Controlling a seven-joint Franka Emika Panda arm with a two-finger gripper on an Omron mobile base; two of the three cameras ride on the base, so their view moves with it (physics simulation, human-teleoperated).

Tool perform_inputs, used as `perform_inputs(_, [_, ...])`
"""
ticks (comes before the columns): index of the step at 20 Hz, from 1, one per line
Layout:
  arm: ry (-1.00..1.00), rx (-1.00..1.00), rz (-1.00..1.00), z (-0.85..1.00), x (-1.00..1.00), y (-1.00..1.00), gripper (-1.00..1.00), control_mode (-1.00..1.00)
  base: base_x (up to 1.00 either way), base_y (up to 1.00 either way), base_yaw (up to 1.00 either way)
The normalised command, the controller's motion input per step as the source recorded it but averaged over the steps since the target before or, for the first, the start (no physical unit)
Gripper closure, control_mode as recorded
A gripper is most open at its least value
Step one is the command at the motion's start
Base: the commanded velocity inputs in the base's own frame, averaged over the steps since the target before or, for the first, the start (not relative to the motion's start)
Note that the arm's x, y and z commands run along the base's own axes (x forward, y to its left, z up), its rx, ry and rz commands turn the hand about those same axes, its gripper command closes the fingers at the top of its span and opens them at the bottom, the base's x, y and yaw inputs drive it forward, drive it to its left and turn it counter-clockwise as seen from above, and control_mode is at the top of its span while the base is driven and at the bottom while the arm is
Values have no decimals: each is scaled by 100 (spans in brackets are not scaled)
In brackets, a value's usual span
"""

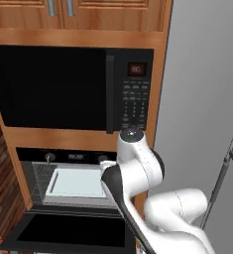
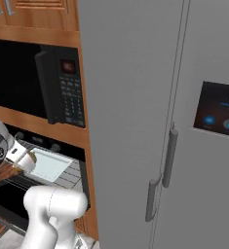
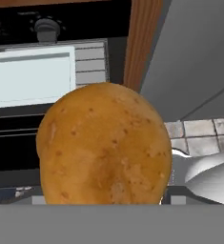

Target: Place the potato on the rack of the oven.

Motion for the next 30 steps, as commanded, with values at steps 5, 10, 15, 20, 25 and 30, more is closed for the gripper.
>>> perform_inputs(5, [-14,-4,-4,-52,50,100,100,-100,0,0,0])
perform_inputs(10, [-4,-29,2,-29,68,100,100,-100,0,0,0])
perform_inputs(15, [0,-19,8,-36,71,100,100,-100,0,0,0])
perform_inputs(20, [-1,-5,0,-43,71,83,100,-100,0,0,0])
perform_inputs(25, [-9,-2,-1,-66,54,22,100,-100,0,0,0])
perform_inputs(30, [-15,-5,-2,-61,42,0,100,-100,0,0,0])
